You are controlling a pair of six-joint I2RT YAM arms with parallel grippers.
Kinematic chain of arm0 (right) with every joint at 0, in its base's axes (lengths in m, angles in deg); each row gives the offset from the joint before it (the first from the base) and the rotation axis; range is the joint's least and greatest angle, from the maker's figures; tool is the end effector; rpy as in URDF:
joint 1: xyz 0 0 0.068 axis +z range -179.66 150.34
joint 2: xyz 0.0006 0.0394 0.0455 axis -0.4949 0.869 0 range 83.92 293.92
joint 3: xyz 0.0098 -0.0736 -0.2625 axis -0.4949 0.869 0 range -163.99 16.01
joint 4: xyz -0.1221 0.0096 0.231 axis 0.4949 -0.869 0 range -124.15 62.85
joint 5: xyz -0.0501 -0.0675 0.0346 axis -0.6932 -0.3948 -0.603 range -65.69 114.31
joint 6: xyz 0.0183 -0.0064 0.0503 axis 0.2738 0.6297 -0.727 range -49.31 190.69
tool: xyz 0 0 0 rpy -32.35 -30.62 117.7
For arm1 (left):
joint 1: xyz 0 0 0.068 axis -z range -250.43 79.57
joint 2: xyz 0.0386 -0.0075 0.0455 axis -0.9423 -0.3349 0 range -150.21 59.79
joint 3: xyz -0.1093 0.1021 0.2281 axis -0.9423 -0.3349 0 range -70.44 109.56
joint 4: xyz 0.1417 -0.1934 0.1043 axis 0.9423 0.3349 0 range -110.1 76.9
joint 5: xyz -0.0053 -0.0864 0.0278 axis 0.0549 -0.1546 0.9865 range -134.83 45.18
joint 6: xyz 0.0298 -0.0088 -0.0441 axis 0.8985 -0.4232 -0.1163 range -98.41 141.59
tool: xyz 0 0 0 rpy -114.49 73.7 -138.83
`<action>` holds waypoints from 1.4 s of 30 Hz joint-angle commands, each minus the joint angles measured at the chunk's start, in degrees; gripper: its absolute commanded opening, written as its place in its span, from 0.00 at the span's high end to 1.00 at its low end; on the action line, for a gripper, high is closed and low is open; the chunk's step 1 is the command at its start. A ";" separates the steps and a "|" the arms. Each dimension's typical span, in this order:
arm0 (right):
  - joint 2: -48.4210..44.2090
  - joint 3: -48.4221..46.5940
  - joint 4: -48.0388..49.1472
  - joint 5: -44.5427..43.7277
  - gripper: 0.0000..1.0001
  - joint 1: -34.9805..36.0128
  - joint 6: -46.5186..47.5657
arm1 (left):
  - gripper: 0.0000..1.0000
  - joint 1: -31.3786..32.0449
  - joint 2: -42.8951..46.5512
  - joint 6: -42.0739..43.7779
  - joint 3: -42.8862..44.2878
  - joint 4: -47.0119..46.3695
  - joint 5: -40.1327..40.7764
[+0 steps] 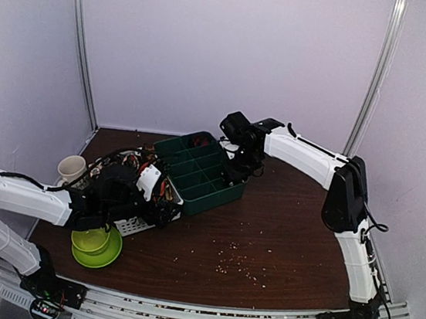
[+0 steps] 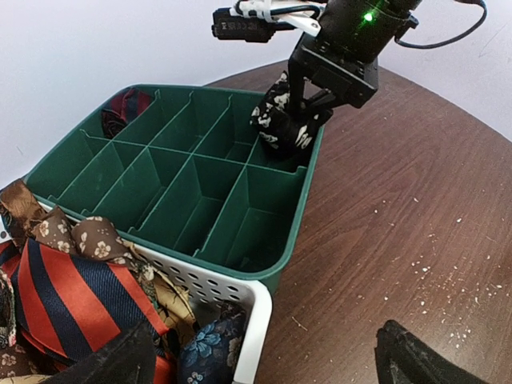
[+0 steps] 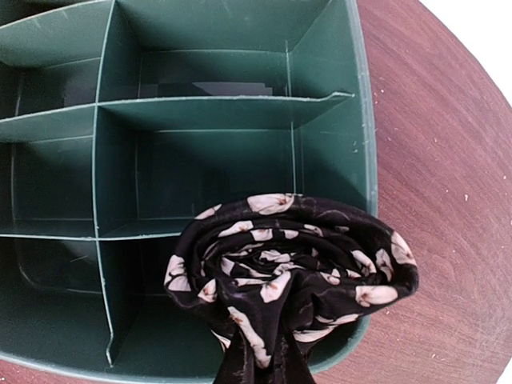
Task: Roll the ties
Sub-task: Move the storage box to the center of the board.
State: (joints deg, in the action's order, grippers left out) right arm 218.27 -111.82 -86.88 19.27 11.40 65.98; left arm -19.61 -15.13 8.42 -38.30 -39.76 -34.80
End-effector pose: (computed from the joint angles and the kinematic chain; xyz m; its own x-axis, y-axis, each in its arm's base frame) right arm 0.3782 0.3254 0.2339 -0.7393 -0.5356 -0.4081 -0.5688 0.8211 -0.0471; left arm 0.1767 -0.2072 0.2032 -0.3923 0.1263 -0.9111 0.5883 0.7959 -0.1430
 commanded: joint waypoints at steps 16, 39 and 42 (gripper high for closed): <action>-13.22 23.29 1.42 0.60 1.00 -2.67 -0.64 | 0.02 -0.48 0.27 0.31 0.61 -2.90 -0.54; -32.20 29.11 10.29 -2.99 1.00 -1.31 -18.50 | 0.02 -0.48 -0.42 0.64 0.96 -3.72 -1.24; -34.76 29.53 11.12 -4.38 1.00 -1.54 -28.56 | 0.02 -0.51 0.30 0.38 0.20 -3.89 -0.97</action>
State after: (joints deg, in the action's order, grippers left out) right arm 188.87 -80.80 -78.79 15.21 10.33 53.11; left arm -19.63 -16.35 8.53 -38.13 -40.24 -35.98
